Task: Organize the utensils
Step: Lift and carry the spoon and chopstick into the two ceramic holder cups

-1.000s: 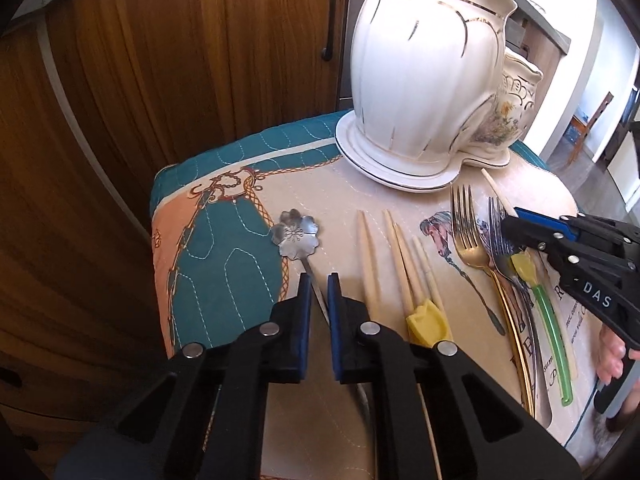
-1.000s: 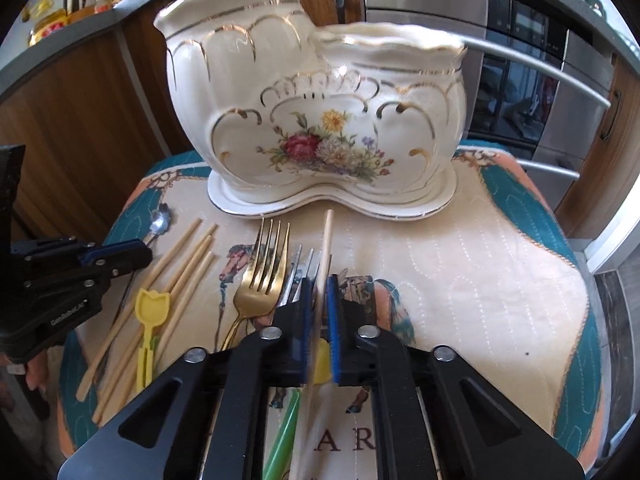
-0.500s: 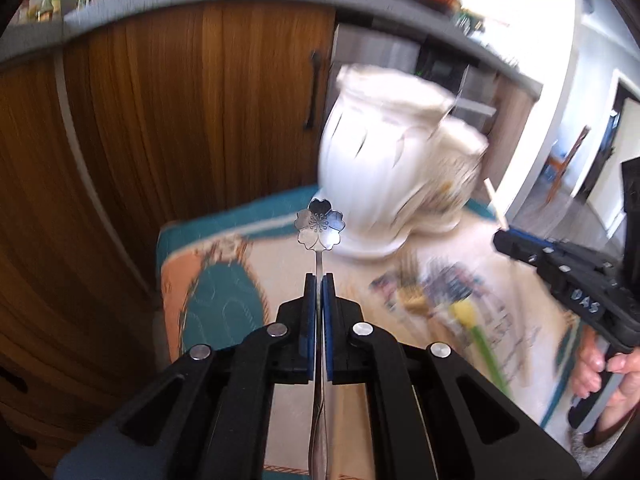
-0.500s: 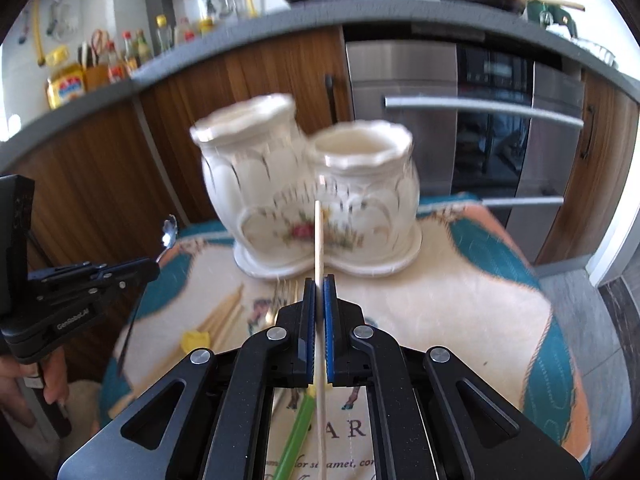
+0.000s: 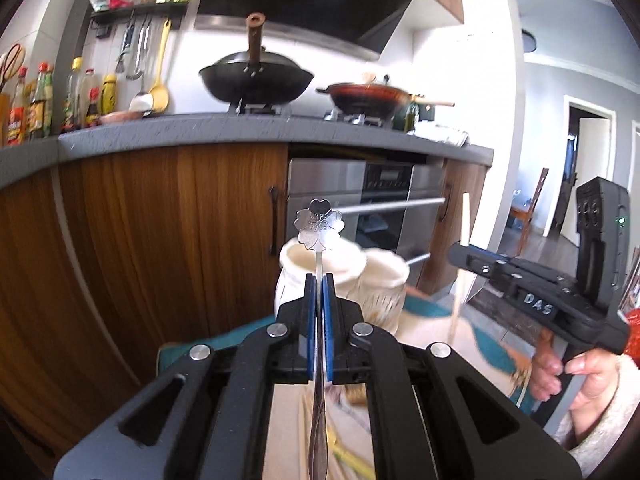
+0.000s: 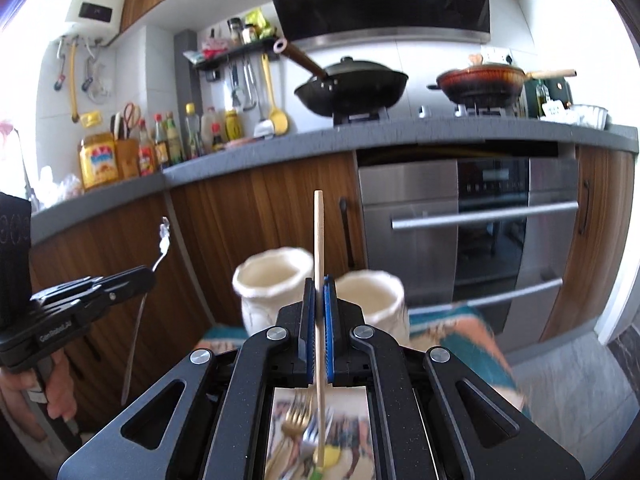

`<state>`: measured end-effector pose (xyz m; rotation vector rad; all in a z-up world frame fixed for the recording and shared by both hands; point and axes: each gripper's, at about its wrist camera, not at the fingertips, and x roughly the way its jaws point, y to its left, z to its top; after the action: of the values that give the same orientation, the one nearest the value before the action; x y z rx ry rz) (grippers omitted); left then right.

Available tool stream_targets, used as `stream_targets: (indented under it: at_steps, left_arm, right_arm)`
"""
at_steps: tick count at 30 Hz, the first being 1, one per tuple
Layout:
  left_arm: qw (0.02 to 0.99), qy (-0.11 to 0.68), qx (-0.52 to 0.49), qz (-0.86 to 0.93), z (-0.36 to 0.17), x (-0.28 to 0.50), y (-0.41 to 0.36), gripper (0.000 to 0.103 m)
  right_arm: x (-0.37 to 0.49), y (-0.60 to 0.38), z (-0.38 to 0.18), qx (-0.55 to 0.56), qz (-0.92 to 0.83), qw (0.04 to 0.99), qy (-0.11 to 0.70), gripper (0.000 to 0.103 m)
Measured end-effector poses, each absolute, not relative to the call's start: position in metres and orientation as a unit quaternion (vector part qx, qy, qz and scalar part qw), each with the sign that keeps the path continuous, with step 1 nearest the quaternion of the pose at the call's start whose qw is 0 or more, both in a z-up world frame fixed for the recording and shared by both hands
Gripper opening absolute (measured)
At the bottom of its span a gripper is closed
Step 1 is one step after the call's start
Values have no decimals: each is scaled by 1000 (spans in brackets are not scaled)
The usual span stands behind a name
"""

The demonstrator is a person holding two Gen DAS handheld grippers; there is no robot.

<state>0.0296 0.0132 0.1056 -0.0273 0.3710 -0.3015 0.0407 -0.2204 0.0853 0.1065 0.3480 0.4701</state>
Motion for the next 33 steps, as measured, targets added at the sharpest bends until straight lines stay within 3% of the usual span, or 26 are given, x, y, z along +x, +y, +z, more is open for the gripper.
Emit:
stream_targets:
  at_steps: [12,18,33]
  left_arm:
    - [982,100,-46,-155,159,117,-16,3]
    - [989,80,-27,-122,140,144,-34,3]
    - [974,190,-2,-122,88,150,-24,3]
  right_arm:
    - [119,-211,140,79,155,982,77,5]
    - [158,-202,114,64,143,980,126,5]
    - [170,-197,55,48,180,954,236,5]
